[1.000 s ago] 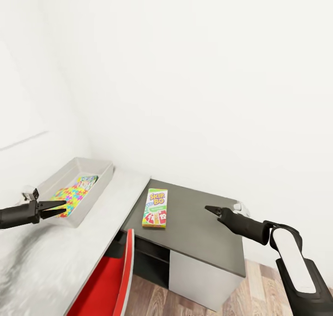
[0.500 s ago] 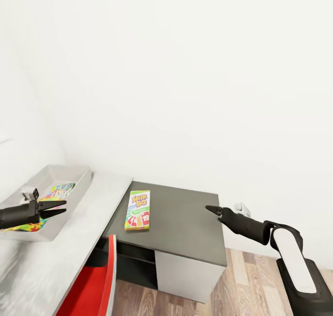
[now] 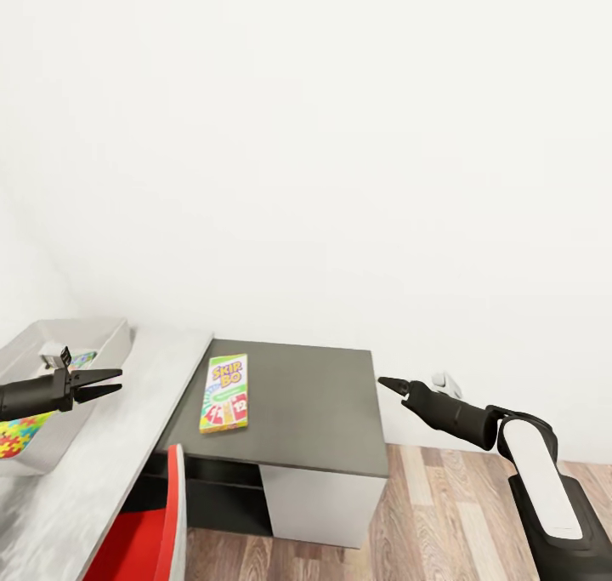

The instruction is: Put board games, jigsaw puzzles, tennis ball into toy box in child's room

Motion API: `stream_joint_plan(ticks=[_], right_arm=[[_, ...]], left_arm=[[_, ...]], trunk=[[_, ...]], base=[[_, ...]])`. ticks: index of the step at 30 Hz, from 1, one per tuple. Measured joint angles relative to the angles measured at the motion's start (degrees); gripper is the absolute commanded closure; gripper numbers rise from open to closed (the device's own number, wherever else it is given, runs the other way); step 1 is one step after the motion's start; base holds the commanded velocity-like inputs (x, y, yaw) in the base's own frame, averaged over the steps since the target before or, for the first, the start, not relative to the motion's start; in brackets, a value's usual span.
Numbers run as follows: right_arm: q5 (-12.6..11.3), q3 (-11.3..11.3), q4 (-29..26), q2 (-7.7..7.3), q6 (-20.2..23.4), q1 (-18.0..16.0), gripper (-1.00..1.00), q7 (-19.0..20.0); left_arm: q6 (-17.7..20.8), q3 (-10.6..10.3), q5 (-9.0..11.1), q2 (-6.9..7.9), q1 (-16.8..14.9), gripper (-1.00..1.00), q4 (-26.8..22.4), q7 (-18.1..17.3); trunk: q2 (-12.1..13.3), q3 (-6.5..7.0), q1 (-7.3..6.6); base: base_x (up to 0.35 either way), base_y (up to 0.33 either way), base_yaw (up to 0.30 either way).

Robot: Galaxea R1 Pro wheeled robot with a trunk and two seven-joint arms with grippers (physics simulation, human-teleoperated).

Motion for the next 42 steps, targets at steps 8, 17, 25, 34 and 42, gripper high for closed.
stream_joint_plan(ticks=[8, 17, 25, 34, 42], right_arm=[[0.01, 0.05, 0.02, 0.0, -0.11, 0.0, -1.0, -0.07], [0.73, 0.26, 0.02, -0.46, -0.38, -0.31, -1.0, -2.38], [0.8, -0.2, 2.24, -0.98, -0.11, -0.95, -1.0, -18.29], [0.77, -3.28, 8.8, -2.07, 0.03, -1.0, -1.0, -22.66], [0.66, -3.77, 8.35, -2.73, 0.0, -0.97, -1.0, -22.81]], left_arm=[[-0.07, -0.07, 0.02, -0.07, 0.01, -1.0, 0.06, 0.11], [-0.08, -0.08, -0.03, -0.09, 0.01, -1.0, 0.09, 0.38], [-0.11, -0.08, -0.11, -0.87, 0.01, -1.0, 0.15, 0.6], [-0.45, -0.01, -0.12, -1.97, 0.01, -1.0, 0.15, 0.73], [-0.47, 0.01, -0.38, -2.1, 0.0, -1.0, 0.15, 0.83]], trunk=[[0.0, 0.0, 0.0], [0.0, 0.0, 0.0], [0.0, 0.0, 0.0], [0.0, 0.0, 0.0], [0.0, 0.0, 0.0]], base=[[0.0, 0.0, -0.019], [0.0, 0.0, -0.001], [0.0, 0.0, 0.0], [0.0, 0.0, 0.0], [0.0, 0.0, 0.0]])
